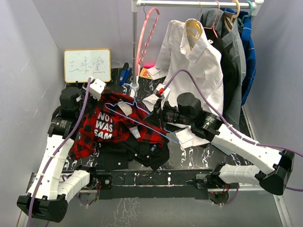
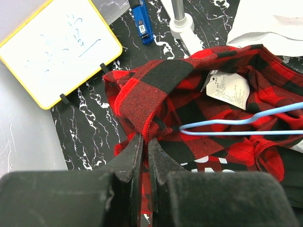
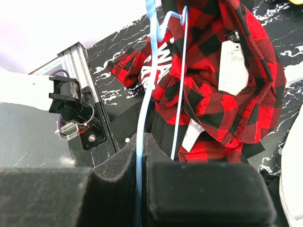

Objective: Place the shirt on the hanger

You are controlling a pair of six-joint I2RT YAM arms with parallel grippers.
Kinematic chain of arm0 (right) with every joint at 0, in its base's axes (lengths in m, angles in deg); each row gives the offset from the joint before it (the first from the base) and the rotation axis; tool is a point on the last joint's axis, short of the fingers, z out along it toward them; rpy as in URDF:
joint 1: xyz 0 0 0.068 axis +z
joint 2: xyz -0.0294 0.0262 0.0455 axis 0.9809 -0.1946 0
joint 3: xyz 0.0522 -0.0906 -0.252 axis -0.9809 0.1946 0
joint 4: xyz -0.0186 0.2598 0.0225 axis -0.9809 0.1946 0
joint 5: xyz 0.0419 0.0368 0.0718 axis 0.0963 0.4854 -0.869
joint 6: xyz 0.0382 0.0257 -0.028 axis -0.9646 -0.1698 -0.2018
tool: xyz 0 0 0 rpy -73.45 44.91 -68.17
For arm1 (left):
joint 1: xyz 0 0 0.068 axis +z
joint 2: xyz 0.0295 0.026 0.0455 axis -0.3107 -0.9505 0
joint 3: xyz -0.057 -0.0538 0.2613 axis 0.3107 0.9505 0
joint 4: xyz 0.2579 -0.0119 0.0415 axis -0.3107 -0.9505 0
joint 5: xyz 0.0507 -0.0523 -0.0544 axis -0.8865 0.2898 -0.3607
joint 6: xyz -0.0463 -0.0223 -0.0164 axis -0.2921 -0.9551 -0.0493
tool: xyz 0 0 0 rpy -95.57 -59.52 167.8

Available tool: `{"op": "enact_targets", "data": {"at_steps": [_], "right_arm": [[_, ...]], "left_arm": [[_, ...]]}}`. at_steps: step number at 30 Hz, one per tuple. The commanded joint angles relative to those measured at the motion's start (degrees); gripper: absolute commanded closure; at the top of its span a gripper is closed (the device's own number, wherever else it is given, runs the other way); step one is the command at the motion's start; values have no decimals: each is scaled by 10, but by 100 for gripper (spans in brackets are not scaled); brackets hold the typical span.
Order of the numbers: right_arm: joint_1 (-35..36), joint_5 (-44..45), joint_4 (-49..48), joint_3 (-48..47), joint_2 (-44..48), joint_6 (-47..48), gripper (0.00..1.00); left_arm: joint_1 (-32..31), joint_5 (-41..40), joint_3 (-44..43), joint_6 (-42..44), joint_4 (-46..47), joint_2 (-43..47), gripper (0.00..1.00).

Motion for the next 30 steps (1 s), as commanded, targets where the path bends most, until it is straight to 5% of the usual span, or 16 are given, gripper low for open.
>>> {"op": "enact_targets", "data": {"at_steps": [1,15,30], "right_arm": [[7,17,-56,-45,-6,14,100],[10,65,-10,-73,6,51,100],[11,86,-244,27,-51,-24,100]], "left_arm": [[4,16,-1,-5,-11,15,100],[4,35,-8,-2,-28,1,100],[4,164,-51,-105,-75,-12,100]]}}
